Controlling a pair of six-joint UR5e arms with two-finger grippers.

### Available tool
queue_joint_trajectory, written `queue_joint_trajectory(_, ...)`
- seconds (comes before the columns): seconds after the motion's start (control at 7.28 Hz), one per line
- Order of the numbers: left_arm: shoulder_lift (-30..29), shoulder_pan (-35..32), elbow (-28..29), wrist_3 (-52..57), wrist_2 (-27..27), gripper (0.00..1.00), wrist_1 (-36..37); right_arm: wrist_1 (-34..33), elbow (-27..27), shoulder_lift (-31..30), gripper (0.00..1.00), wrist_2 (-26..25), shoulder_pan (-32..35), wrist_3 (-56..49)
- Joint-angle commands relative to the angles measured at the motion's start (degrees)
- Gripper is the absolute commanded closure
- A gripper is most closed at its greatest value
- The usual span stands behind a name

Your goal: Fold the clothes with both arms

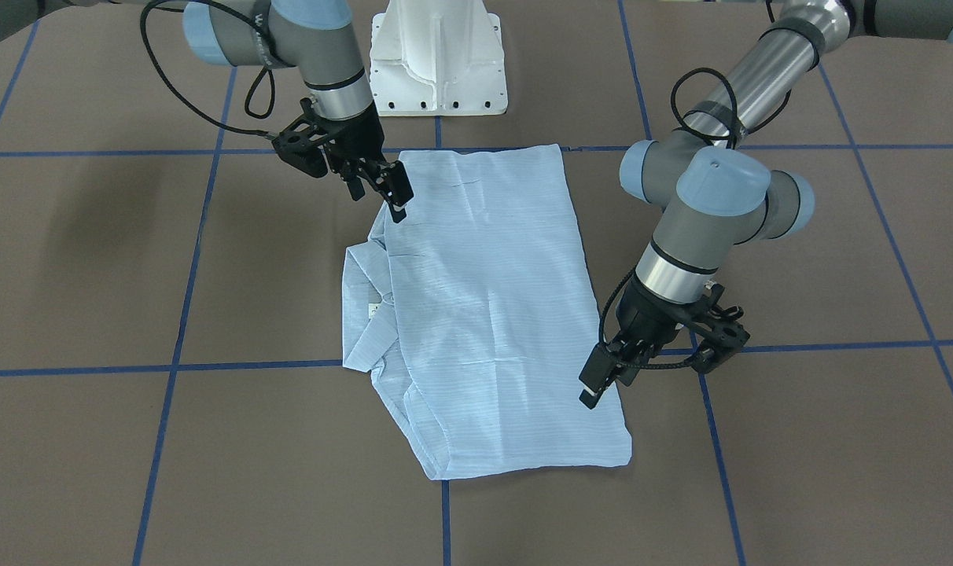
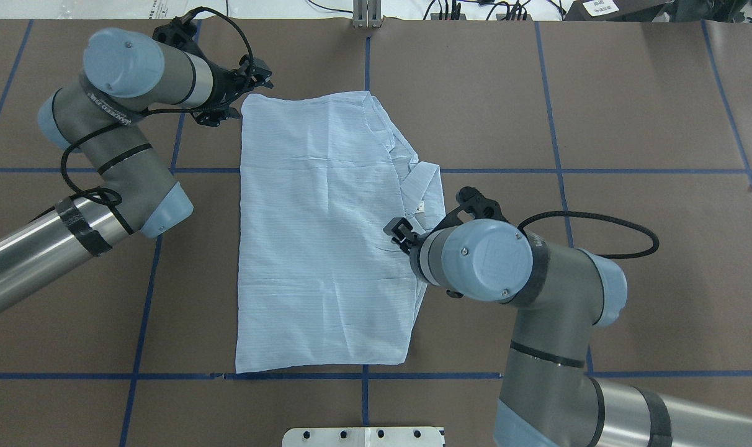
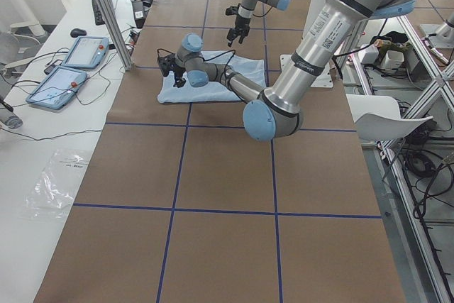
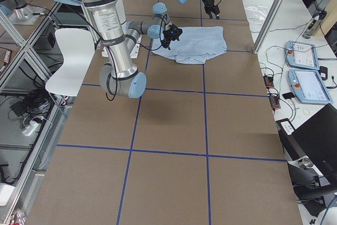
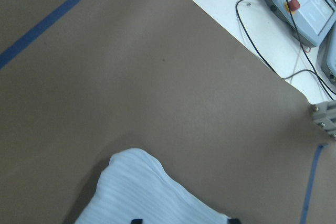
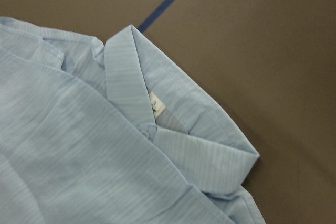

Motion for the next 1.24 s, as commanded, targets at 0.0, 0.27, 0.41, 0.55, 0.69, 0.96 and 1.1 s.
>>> queue_joint_trajectory(0.0,2.4,0.1,-4.2,-0.1,-0.6,0.01,2.1,-1.3,-0.5,0.7,0.00,-3.9,-5.4,13.3)
queue_joint_trajectory(0.27,2.5,0.1,-4.3,-0.2,-0.6,0.01,2.1,-9.1,-0.9,4.9,0.07,-3.9,-6.3,19.2)
queue_joint_trajectory(0.41,2.7,0.1,-4.5,-0.2,-0.4,0.01,2.1,-10.7,-1.0,5.2,0.08,-4.1,-7.4,21.3)
queue_joint_trajectory(0.55,2.7,0.1,-4.5,-0.2,-0.2,0.01,2.1,-10.7,-2.0,5.4,0.08,-4.1,-8.0,24.1)
queue_joint_trajectory(0.69,2.7,0.1,-4.5,-0.1,0.0,0.01,2.1,-10.5,-2.7,5.5,0.08,-4.1,-8.3,24.2)
queue_joint_trajectory(0.96,3.6,0.1,-4.5,-0.1,0.1,0.01,2.1,-10.9,-2.9,5.4,0.08,-3.9,-10.4,24.1)
queue_joint_trajectory(1.1,4.0,0.1,-4.5,0.0,0.2,0.01,2.1,-10.6,-3.0,4.8,0.09,-4.0,-11.3,24.1)
